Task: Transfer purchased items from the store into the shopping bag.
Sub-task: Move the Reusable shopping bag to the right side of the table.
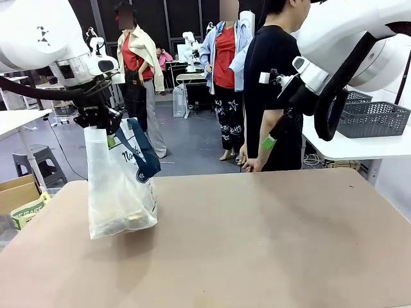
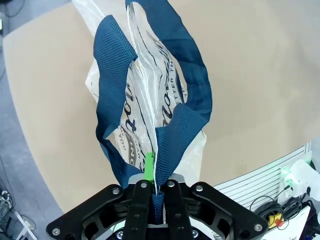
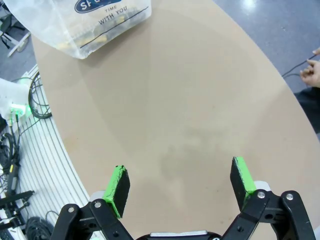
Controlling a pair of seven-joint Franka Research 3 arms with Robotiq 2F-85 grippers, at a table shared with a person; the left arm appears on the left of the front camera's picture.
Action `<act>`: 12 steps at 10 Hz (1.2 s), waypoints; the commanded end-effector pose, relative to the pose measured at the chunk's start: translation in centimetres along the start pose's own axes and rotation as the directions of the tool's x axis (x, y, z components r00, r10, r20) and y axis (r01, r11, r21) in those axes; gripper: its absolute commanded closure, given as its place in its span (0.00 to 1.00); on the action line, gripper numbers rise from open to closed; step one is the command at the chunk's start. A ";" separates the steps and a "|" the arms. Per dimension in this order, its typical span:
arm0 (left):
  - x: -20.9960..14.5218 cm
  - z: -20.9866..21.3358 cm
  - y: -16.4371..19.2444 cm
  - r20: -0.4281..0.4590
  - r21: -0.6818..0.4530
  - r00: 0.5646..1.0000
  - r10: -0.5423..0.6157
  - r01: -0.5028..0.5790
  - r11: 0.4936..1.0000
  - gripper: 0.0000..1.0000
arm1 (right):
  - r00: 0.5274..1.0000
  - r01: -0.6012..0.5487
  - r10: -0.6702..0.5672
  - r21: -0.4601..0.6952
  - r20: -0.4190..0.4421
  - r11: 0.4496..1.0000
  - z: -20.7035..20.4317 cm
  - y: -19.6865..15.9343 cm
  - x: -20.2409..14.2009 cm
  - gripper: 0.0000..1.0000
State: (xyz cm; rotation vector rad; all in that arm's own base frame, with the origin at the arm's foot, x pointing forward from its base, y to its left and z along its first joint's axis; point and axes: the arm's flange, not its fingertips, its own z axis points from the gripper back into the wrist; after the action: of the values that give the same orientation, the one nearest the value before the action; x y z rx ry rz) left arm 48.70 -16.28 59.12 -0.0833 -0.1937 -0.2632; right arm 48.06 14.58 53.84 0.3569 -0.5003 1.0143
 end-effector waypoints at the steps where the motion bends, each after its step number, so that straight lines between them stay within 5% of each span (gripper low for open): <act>1: 0.0 1.0 0.1 0.021 0.003 1.000 0.008 -0.008 1.000 1.00 | 1.000 0.016 -0.016 0.001 -0.001 1.000 0.0 0.1 0.3 0.00; 4: -0.4 0.3 0.9 0.025 0.019 1.000 -0.016 0.015 1.000 1.00 | 1.000 0.016 -0.016 0.001 -0.001 1.000 0.0 0.1 0.3 0.00; 12: -4.0 -0.4 13.1 0.032 0.088 0.999 0.007 -0.010 0.996 1.00 | 1.000 0.016 -0.016 0.001 -0.001 1.000 0.0 0.1 0.3 0.00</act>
State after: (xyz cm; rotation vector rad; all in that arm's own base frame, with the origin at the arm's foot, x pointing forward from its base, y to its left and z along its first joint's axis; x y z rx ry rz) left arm 48.93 -3.62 57.36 -0.0144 -0.2144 -0.2276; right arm 48.06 14.57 53.86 0.3568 -0.5007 1.0140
